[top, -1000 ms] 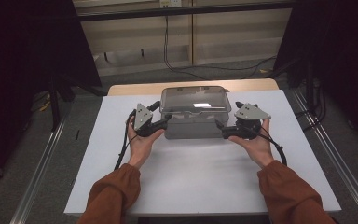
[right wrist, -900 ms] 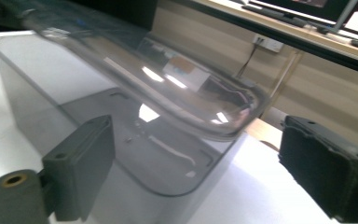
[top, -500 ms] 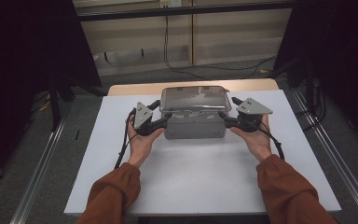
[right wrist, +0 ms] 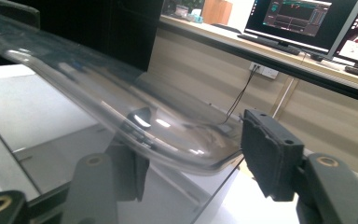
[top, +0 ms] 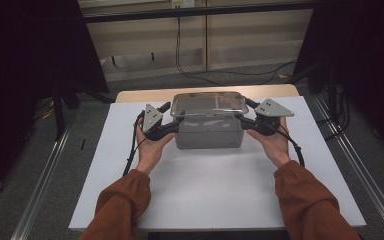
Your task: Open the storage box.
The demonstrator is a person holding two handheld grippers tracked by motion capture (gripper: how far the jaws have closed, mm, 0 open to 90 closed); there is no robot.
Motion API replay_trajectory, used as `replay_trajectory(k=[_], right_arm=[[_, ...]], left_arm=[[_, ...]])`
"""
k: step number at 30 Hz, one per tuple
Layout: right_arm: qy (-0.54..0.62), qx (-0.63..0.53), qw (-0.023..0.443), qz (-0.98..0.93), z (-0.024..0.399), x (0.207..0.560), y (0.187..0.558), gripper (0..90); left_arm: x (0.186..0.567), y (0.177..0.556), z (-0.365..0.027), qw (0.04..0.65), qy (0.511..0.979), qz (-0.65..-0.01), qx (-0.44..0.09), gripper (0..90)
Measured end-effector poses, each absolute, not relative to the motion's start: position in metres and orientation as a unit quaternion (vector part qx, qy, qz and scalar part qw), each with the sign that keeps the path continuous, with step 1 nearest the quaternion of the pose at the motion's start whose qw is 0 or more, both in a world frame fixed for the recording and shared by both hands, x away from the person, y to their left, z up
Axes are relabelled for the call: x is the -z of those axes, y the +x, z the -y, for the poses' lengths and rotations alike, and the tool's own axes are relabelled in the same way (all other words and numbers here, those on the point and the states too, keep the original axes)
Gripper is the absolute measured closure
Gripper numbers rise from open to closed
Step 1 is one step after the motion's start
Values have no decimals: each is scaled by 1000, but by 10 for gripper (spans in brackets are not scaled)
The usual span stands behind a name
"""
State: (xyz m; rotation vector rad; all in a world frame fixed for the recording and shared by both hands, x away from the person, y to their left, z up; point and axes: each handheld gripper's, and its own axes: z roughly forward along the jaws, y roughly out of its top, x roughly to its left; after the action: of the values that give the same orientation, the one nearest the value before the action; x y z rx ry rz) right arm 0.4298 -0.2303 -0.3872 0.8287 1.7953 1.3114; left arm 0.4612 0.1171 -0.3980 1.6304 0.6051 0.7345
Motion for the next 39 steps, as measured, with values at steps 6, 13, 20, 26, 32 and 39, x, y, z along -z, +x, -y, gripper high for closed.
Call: replay_trajectory(k=[6,13,20,26,32,39], right_arm=[[324,-523,373,-695,230,386,435,445],[321,-530,371,-692,230,383,437,453],[317,-543,367,-685,230,378,442,486],[320,-550,365,-679,231,375,447,487],[319,-551,366,-679,232,372,450,493],[319,-554,366,-676,233,369,453,509]], left_arm=[[396,466,-117,585,696,-268,-317,363],[395,468,-114,586,697,-267,-315,364],[387,476,-113,589,692,-266,-321,372],[384,480,-113,591,691,-265,-321,398],[385,483,-110,589,695,-261,-321,447],[382,487,-112,586,696,-256,-327,495]])
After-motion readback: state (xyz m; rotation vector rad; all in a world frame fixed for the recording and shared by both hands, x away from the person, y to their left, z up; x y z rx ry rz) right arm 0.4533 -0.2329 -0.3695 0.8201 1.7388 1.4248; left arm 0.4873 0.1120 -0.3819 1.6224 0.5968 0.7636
